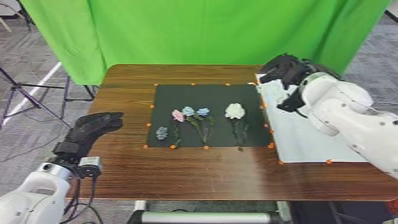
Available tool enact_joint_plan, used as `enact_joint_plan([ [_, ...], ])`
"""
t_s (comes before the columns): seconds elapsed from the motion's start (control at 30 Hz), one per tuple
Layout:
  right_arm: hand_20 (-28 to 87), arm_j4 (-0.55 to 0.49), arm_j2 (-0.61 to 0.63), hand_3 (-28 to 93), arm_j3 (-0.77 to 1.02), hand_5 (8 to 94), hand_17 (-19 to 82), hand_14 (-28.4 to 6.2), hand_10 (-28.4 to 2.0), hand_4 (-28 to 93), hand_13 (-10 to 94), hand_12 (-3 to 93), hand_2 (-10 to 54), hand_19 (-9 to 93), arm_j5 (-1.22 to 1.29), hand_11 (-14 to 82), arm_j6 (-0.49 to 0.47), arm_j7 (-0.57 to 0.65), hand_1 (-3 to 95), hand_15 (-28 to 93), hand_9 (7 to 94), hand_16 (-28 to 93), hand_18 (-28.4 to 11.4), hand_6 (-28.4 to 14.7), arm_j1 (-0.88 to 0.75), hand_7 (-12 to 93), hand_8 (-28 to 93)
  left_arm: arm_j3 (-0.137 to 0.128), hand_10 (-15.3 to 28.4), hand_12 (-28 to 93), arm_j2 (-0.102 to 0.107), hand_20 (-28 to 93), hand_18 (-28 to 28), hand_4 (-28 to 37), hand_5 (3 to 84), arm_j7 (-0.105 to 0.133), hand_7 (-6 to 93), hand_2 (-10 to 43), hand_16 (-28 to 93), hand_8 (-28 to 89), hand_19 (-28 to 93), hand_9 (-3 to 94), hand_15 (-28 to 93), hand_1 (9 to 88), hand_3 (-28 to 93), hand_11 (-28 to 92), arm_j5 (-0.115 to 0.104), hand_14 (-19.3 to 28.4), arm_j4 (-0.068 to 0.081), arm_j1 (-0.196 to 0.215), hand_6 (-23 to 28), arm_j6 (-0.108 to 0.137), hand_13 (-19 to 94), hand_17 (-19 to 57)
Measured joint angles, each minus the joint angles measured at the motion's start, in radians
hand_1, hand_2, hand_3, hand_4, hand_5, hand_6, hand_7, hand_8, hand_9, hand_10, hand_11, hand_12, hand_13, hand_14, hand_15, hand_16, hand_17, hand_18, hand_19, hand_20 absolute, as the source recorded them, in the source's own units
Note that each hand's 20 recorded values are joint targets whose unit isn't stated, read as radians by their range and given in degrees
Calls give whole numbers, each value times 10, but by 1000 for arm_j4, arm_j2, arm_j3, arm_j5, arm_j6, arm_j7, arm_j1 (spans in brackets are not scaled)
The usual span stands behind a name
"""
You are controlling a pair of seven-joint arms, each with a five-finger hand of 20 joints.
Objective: Arrange flowers
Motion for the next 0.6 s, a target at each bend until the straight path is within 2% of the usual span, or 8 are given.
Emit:
enact_joint_plan([
  [0.13,549,94,3,632,-2,451,483,-80,-184,-145,751,208,-95,921,-198,62,-23,58,366,670,479,311,-193,-1,11,44,-47,0,148,101,0,118,135,-125,497,0,187,81,-36,-83,178,467,229,399,571,243,0,188,0,0,18,0,353,4],
  [0.3,538,225,-20,628,103,461,481,-83,-184,-146,750,209,-95,924,-189,66,-161,113,373,673,487,303,-195,-6,-28,46,-46,-1,147,101,-1,118,135,-125,498,-1,186,81,-35,-83,178,467,230,399,571,242,0,189,0,1,18,-1,353,4],
  [0.4,533,264,-19,625,86,478,484,-82,-181,-148,751,211,-95,928,-150,71,-158,118,377,675,505,299,-196,-2,-39,58,-46,-2,148,101,-1,118,135,-125,498,-2,187,81,-36,-82,178,467,229,399,570,242,0,188,0,0,18,-5,353,4],
  [0.6,532,279,-32,627,50,488,492,-77,-175,-146,763,214,-95,931,-153,78,-130,118,383,677,537,294,-195,-5,-72,61,-49,-2,148,101,-1,118,135,-125,498,-5,187,82,-36,-83,178,467,229,400,568,242,0,188,0,-2,18,-12,353,4],
])
